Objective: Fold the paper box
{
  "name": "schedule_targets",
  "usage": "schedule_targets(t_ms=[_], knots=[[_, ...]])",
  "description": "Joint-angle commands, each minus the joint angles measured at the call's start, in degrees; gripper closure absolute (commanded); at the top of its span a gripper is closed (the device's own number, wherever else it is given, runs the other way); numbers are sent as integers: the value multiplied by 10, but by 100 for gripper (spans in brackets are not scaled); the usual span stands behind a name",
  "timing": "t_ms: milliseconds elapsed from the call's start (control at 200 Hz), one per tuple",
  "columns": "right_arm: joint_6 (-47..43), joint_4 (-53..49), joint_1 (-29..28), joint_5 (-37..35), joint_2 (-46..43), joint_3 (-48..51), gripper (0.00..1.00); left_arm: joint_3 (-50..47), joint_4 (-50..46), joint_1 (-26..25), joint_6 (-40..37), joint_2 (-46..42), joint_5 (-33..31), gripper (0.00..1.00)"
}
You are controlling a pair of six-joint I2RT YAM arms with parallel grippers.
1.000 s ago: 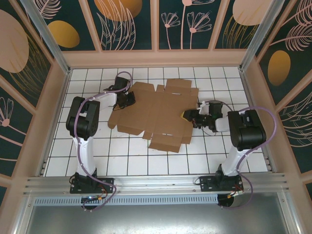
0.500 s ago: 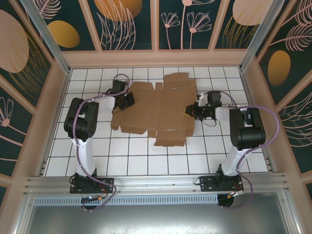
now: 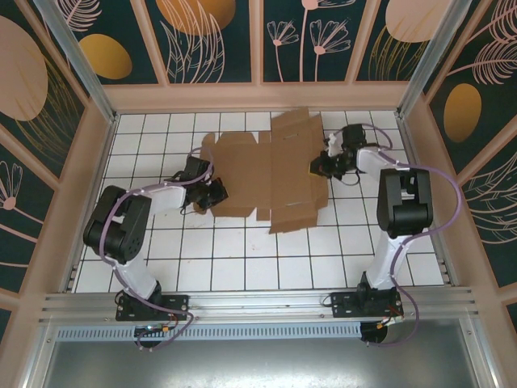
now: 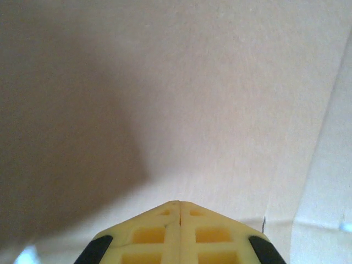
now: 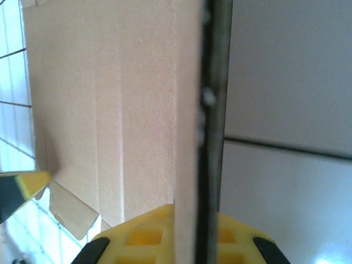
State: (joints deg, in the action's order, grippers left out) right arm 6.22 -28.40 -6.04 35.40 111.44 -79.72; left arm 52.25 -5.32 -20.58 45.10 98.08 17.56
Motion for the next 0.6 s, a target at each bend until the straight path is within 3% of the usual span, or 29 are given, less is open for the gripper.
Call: schedule_targets(t_ms=[0,105,330,505,590], knots=[[-107,-122,-24,-92,35,-79,100,72,-76,27,-50,-6,-44,100],[-128,-147,-37,-92,42,-105,100,126,-90,59,-50,42,-33,100],[-140,-165,-63,-137,22,-86,100,174,-94,61,-69,128,-53,100],[-117,-193,-78,-235,8,-96,100,131,-45,59,-54,153,-1,100],[-101,-226,-106,-317,18,-126,100,128,-33,49,-48,169,14,100]])
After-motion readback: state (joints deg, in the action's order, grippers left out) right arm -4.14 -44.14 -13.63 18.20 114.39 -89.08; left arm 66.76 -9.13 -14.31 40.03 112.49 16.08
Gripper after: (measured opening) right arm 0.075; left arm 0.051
